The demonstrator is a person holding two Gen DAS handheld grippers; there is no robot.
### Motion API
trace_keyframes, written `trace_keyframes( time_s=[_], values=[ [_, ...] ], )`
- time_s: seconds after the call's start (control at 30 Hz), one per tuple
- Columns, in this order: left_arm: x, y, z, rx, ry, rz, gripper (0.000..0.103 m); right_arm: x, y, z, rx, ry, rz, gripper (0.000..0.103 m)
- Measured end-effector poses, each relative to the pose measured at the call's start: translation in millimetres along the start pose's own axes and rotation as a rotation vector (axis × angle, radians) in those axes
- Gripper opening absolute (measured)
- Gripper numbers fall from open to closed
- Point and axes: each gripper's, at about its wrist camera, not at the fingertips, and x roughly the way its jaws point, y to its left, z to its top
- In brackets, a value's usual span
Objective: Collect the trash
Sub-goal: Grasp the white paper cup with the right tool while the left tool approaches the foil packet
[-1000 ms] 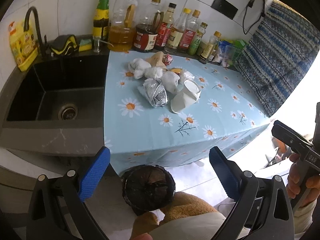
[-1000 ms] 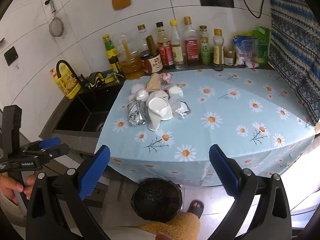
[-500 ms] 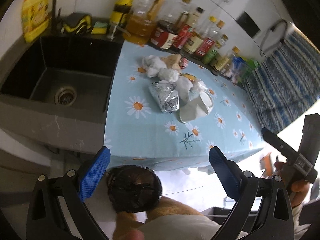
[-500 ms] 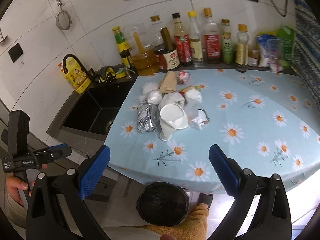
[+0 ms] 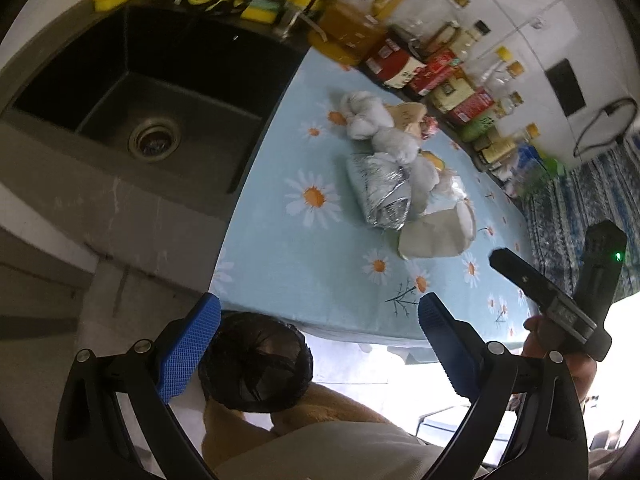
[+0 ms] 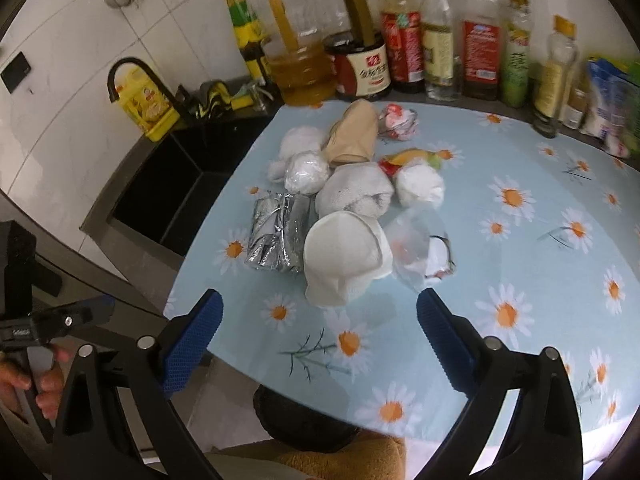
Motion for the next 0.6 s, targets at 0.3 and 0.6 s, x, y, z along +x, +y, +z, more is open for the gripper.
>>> trace_keyframes(
  time_s=[0.3, 0.6],
  values=[
    [16, 8, -10, -0.078, 0.041, 0.019, 0.096, 44, -16, 18, -0.005, 0.079, 0.014, 0.08],
    [24, 6, -11, -0.106, 0.043, 0.029, 0.096, 59, -22, 27, -0.003, 0.102, 0.031, 0.065]
  ],
)
